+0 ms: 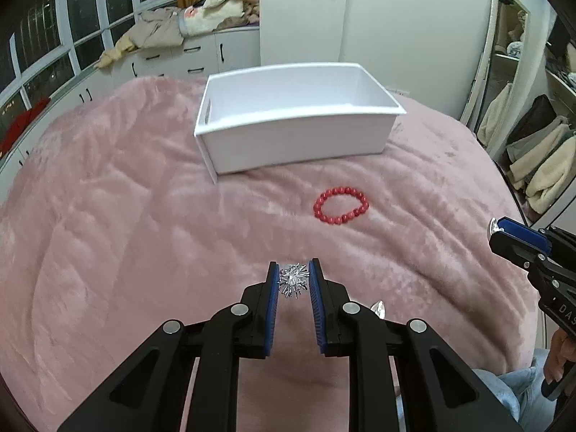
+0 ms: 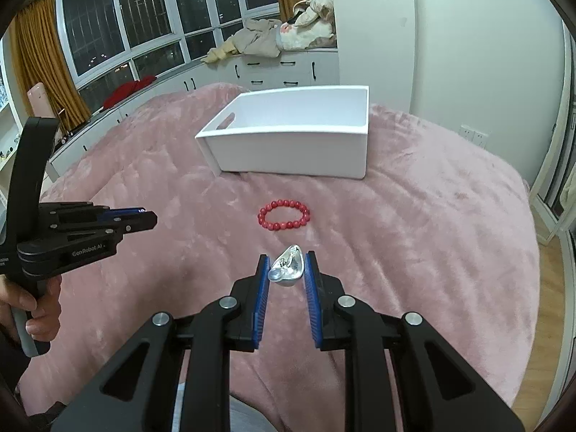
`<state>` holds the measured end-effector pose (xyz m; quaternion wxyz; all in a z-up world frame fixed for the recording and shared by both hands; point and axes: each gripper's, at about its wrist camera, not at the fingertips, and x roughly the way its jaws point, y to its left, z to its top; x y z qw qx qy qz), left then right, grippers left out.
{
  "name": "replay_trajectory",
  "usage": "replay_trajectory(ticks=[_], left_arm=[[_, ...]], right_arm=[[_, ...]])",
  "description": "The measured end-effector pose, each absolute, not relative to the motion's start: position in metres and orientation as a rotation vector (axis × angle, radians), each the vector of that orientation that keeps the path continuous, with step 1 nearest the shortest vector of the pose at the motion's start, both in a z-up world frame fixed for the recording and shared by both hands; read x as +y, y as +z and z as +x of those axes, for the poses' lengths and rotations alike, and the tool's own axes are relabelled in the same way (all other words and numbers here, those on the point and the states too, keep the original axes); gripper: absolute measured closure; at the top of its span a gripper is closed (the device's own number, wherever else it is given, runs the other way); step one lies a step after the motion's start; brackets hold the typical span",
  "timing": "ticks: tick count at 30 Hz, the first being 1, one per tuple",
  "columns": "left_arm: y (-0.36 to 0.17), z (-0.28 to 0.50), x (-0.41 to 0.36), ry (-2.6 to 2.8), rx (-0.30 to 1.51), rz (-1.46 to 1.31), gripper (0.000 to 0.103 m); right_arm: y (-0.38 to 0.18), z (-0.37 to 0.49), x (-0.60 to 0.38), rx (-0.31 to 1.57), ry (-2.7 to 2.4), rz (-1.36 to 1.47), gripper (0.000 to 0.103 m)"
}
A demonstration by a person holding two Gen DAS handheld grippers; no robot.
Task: Organize jewelry
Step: 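Carry both silver charms into the white box and open both tools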
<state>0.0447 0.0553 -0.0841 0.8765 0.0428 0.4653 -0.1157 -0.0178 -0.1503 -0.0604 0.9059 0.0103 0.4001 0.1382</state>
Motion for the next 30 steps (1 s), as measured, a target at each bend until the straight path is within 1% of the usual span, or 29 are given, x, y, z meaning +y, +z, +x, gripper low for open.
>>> replay_trajectory(ticks=[6,12,20,30], left_arm=[[-0.059,0.054,0.064,-0.252,0.933,0.079,0.081],[-0.047,0.068,0.068,-0.259,0.921,0.082,0.081],[-0.046,0.103,0.073,-0.243,0.928,0.074,0.081],[-0.049,0.162,0.057,-0.234,0.919,0.077,0.081]], right_arm=[[-0.038,-0.009,-0.147,0.809,0.267,0.005,0.083],[-0.023,0.008,-0.143,0.793,0.270,-0.004,0.083],[-0.022,0.047,-0.134,0.792,0.292,-0.020,0.083],[-0.032,0.108,-0.135,0.785,0.304,-0.036,0.083]])
